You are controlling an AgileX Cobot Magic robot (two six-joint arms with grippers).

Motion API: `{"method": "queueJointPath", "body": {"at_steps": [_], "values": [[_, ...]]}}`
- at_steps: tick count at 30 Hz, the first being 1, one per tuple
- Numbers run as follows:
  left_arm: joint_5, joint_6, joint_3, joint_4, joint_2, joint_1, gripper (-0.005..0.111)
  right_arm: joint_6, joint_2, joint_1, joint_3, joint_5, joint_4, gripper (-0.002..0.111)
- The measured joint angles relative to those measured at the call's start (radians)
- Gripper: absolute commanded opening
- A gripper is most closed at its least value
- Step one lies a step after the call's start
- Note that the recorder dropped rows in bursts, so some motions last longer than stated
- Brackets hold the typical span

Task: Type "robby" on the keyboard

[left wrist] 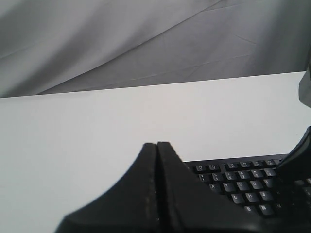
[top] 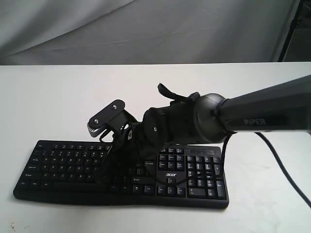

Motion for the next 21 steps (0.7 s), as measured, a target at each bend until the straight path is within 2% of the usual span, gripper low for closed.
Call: {"method": "queueJointPath", "body": {"at_steps": [21], "values": [[0.000,0.000,0.000,0.000,0.000,0.000,0.000,0.000,0.020,0.000,0.000,-0.026,0.004,0.000]]}}
